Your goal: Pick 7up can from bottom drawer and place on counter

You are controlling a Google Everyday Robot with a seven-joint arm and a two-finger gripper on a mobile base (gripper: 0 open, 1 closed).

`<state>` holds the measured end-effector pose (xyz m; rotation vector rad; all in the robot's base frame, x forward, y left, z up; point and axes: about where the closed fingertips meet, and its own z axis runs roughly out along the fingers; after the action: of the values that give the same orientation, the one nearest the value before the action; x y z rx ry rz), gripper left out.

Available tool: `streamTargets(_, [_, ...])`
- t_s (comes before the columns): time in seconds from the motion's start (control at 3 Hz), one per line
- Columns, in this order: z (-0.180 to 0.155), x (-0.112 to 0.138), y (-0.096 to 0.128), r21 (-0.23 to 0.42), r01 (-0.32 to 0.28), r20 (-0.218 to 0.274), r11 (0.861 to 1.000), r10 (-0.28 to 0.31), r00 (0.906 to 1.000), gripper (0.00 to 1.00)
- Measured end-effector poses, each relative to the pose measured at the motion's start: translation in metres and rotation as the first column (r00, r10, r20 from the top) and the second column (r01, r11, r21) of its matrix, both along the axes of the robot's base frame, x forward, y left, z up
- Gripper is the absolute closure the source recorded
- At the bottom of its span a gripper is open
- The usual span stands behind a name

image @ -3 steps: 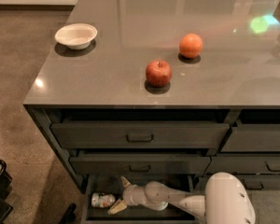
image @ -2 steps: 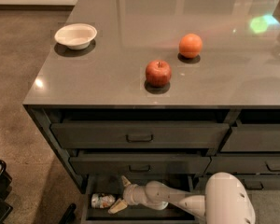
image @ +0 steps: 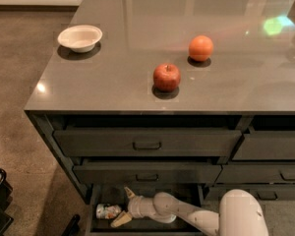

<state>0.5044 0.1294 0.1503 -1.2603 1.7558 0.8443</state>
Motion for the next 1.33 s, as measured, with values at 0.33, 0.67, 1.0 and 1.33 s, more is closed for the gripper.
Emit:
streamTargets(0.33, [0.011,-0.009,0.019,0.079,-0.038,-0.004,0.996,0.038,0.9993,0.00])
streamTargets(0.67, [0.015,-0.017,0.035,0.121,-0.076,-0.007,0.990,0.078,0.9970,0.00])
streamTargets(1.0, [0.014,-0.027,0.051,0.084,-0.147,0.012,0.986,0.147,0.9891,0.00])
streamTargets(1.33, [0.006,-0.028,0.059,-0.023,-0.200,0.032,0.980,0.200,0.9792,0.00])
